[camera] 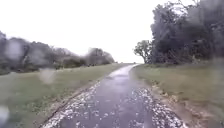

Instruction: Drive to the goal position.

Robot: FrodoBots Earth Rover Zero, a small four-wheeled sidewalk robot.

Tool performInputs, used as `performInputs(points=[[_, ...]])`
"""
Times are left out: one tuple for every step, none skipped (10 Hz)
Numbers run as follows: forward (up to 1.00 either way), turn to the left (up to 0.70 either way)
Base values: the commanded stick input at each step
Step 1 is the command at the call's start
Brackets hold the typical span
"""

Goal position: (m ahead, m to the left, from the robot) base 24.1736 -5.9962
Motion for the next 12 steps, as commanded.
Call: performInputs(points=[[0.70,0.00],[0.70,-0.14],[0.70,-0.21],[0.70,-0.03],[0.70,0.00],[0.70,0.00],[0.70,0.00],[0.70,0.00],[0.70,0.00],[0.70,0.00],[0.70,0.00],[0.70,0.00]])
